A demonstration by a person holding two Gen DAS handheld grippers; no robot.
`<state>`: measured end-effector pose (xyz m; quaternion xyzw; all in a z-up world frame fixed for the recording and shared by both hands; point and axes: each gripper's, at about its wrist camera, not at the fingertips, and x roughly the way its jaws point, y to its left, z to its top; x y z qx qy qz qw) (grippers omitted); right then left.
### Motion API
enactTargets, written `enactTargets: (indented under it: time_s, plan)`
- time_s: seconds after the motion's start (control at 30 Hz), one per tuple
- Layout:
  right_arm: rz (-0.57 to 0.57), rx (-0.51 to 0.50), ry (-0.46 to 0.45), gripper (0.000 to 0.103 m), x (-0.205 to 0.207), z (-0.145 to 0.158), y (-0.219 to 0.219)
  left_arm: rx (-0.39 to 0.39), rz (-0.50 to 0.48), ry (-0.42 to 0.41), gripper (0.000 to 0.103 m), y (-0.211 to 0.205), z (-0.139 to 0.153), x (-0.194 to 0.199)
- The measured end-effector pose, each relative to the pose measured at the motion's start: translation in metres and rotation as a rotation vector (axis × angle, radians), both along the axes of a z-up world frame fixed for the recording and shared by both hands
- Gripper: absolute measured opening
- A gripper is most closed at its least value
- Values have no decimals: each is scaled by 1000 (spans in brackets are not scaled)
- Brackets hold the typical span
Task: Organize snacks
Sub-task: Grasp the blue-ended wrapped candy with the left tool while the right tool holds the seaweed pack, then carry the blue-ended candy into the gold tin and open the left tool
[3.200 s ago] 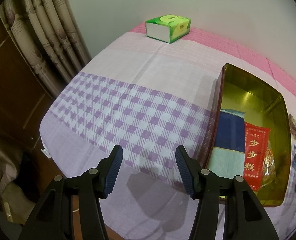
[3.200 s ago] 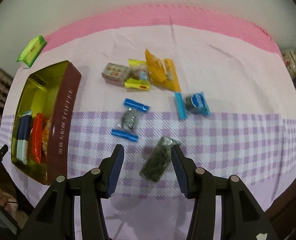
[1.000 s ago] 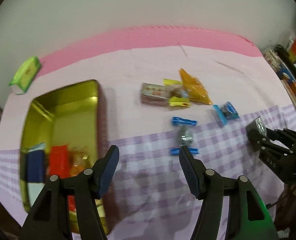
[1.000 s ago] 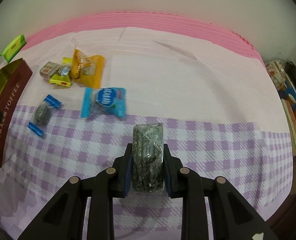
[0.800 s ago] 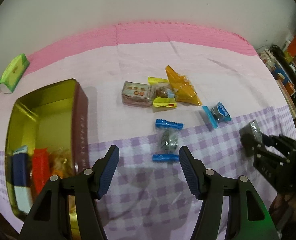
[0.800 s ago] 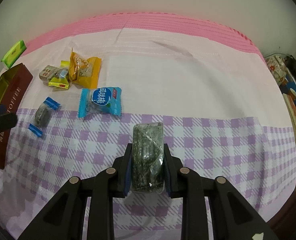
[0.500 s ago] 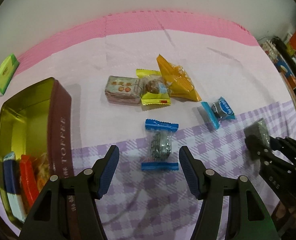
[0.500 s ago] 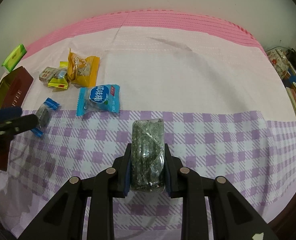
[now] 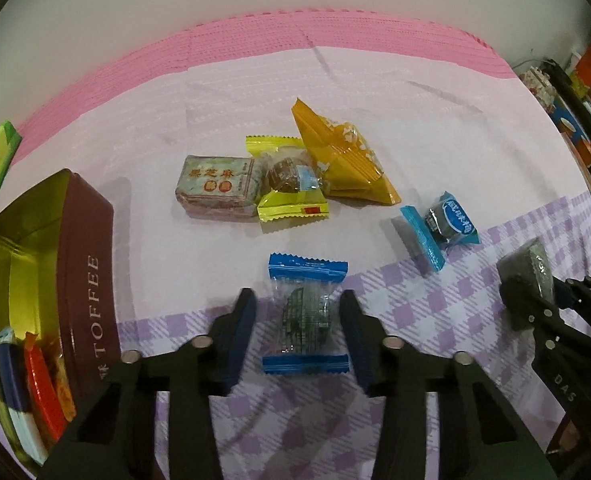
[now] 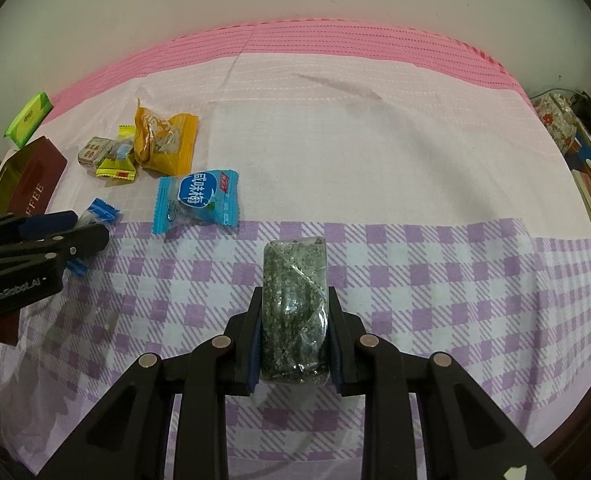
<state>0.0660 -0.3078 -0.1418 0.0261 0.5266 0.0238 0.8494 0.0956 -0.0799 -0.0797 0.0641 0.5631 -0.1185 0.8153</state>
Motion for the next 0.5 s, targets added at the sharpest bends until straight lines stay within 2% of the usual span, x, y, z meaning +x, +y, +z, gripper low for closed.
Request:
enactTargets:
  time_s: [0.1, 0.27, 0.5]
  plan:
    - [0, -2, 0, 25, 0, -5, 6, 3, -15, -3, 28, 0, -1, -4]
    - [0, -2, 0, 25, -1, -4, 6, 19, -36, -23, 26, 5, 1, -18]
    - [1, -9, -2, 25, 0, -3, 5, 1, -2, -27, 26, 21, 12, -34]
